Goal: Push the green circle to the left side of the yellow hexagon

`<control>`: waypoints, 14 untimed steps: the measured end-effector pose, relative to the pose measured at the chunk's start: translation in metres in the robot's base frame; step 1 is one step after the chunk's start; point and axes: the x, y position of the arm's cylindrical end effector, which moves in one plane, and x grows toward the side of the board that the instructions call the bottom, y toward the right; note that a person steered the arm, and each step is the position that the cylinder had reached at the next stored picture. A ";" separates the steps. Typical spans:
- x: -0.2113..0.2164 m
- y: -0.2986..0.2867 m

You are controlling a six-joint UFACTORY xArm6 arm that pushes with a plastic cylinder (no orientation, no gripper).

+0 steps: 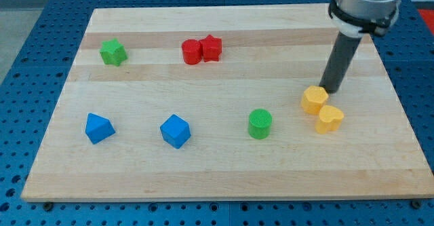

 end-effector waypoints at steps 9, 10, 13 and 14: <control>0.105 0.145; 0.135 0.064; 0.135 -0.137; 0.100 -0.177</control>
